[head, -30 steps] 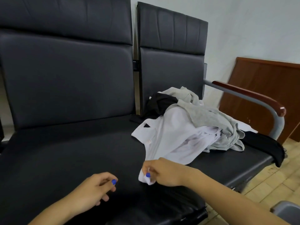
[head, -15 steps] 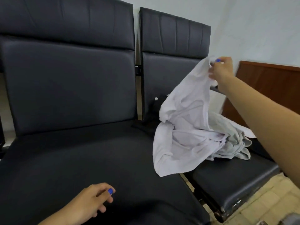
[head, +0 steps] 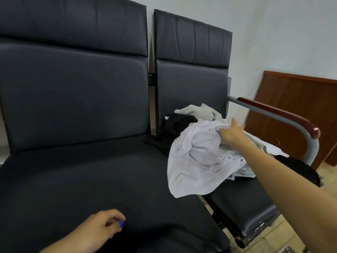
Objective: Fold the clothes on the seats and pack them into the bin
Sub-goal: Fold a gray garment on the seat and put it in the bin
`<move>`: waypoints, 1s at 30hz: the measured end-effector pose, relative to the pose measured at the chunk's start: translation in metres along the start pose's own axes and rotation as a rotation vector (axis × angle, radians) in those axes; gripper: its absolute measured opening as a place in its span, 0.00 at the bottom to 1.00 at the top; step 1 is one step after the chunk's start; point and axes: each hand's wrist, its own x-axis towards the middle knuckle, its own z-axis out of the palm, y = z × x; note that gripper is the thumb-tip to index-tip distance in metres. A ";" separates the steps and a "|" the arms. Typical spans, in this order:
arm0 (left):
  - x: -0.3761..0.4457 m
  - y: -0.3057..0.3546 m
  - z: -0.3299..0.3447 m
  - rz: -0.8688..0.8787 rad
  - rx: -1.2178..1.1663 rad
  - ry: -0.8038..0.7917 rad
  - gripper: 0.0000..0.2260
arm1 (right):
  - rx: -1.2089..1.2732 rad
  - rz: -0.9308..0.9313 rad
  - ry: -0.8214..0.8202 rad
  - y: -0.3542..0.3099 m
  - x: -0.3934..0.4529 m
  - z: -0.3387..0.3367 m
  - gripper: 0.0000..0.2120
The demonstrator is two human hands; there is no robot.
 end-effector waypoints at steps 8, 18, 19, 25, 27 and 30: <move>-0.001 -0.003 0.000 0.070 0.023 -0.011 0.05 | -0.517 -0.584 -0.003 0.029 -0.041 0.004 0.15; -0.004 -0.003 0.003 0.065 0.063 0.032 0.06 | -0.742 -0.910 -0.339 0.031 -0.128 0.030 0.17; -0.004 -0.002 0.003 0.061 0.069 0.034 0.05 | -0.583 -0.837 -0.386 0.021 -0.128 0.026 0.16; -0.003 0.001 0.007 0.054 0.121 0.040 0.05 | -0.440 -0.516 0.065 0.006 -0.087 0.016 0.28; -0.003 0.001 0.007 0.055 0.123 0.037 0.05 | -0.423 -0.275 -0.178 0.017 -0.075 0.020 0.28; -0.003 -0.002 0.006 0.066 0.121 0.021 0.06 | -0.319 -0.282 -0.310 0.027 -0.079 0.023 0.19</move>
